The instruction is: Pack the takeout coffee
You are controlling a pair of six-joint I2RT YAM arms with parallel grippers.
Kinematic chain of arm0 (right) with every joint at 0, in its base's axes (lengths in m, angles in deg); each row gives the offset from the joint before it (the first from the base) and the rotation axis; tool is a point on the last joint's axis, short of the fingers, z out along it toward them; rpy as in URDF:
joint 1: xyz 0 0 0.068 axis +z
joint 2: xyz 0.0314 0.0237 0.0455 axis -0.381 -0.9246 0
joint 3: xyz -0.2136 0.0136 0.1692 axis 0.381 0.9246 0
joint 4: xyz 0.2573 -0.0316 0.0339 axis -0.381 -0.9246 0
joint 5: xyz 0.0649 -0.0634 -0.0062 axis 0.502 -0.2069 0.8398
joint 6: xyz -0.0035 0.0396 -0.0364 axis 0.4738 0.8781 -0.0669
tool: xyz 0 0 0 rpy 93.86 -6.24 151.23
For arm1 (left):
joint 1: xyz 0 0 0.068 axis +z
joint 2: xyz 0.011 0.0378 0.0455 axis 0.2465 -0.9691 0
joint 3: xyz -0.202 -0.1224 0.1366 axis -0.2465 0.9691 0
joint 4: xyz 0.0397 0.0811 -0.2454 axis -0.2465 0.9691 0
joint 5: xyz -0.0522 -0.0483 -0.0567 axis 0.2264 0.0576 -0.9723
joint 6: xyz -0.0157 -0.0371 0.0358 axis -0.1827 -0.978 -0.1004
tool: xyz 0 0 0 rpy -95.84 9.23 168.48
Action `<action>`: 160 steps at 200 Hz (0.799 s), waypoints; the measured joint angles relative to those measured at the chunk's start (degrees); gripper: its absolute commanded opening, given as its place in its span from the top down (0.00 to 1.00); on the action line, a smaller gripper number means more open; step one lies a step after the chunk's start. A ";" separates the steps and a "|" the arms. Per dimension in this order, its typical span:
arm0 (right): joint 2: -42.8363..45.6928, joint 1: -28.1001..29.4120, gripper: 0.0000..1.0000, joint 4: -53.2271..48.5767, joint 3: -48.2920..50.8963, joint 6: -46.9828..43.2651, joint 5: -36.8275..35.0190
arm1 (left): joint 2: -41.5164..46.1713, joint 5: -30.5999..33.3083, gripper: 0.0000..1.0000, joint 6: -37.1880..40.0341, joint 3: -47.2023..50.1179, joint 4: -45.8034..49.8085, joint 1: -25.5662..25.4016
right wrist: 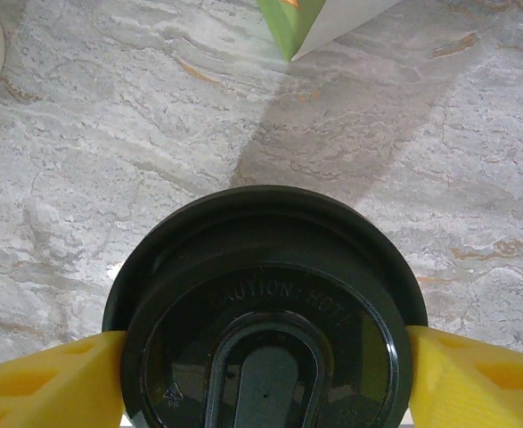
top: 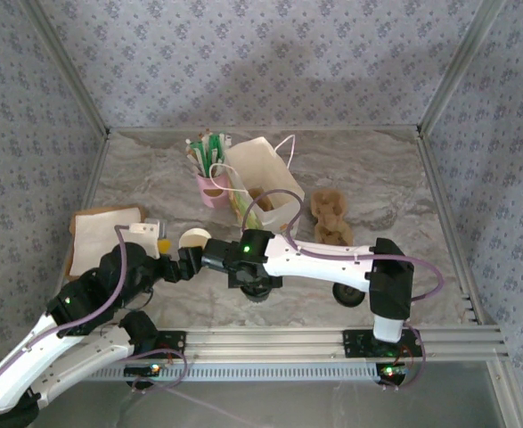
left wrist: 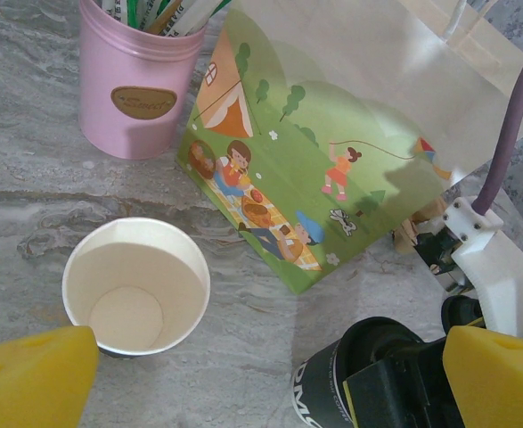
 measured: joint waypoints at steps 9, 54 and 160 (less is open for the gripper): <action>0.00 0.00 0.26 0.04 0.00 -0.15 0.00 | 0.00 0.00 0.01 0.00 0.00 0.00 0.00; 0.31 0.00 0.35 0.00 0.00 -1.05 -0.11 | 0.00 0.00 0.00 -0.02 0.00 0.00 0.00; 10.40 2.32 0.38 -1.40 3.72 -11.45 -2.08 | -4.13 0.04 0.01 0.00 -4.44 0.35 0.00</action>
